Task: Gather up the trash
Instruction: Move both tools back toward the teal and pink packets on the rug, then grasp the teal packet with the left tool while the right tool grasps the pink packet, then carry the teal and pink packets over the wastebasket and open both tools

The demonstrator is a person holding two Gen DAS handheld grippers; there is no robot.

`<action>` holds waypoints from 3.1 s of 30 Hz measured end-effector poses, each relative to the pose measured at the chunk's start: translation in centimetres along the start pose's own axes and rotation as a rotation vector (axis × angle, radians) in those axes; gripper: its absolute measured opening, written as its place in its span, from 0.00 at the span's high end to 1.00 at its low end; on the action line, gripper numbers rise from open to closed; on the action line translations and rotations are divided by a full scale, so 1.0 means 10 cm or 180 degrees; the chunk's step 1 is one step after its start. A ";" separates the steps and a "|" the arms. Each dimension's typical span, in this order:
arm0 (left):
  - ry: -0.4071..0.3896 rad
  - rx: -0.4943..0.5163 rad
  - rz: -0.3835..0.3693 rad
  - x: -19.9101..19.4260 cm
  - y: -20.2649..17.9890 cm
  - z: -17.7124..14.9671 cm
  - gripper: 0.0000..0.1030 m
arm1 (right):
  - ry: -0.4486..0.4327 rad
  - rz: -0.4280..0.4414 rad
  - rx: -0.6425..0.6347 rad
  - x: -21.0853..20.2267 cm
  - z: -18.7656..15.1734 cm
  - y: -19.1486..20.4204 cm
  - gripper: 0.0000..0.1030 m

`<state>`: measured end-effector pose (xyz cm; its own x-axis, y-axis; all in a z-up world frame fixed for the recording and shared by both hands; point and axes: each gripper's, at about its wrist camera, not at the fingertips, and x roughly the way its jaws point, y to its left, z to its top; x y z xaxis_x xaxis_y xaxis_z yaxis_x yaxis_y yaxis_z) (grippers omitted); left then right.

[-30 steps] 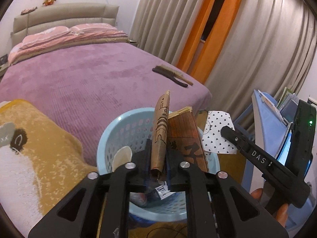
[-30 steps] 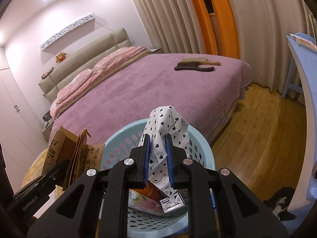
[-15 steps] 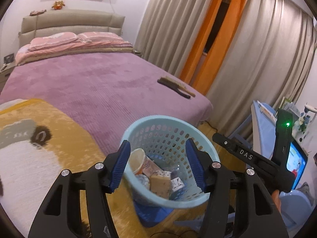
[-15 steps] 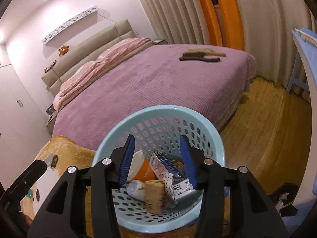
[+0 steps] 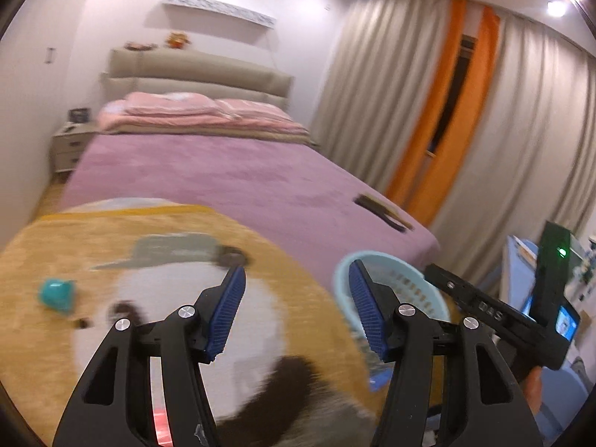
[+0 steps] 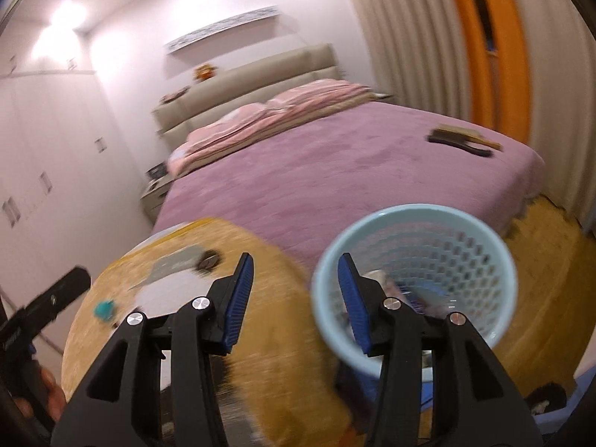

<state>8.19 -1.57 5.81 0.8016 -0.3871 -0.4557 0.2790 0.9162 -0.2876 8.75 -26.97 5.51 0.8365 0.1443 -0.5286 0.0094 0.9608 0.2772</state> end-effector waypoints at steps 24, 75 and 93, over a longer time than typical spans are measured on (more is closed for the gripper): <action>0.0505 -0.0660 0.0966 -0.17 2.10 -0.34 0.19 | 0.1039 0.0709 -0.1268 0.59 -1.49 2.09 0.24; 0.0213 -0.0011 0.0437 -0.04 1.08 -0.13 0.54 | 0.0240 0.0219 -0.1010 0.24 -0.85 1.52 0.53; 0.0388 0.0541 -0.0548 0.91 -0.65 0.08 0.54 | 0.0125 -0.0830 -0.0136 0.23 0.14 -0.19 0.53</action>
<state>14.09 -10.94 4.20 0.6679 -0.5390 -0.5133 0.4988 0.8360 -0.2288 11.41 -28.78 4.87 0.7869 -0.1011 -0.6087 0.1980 0.9757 0.0938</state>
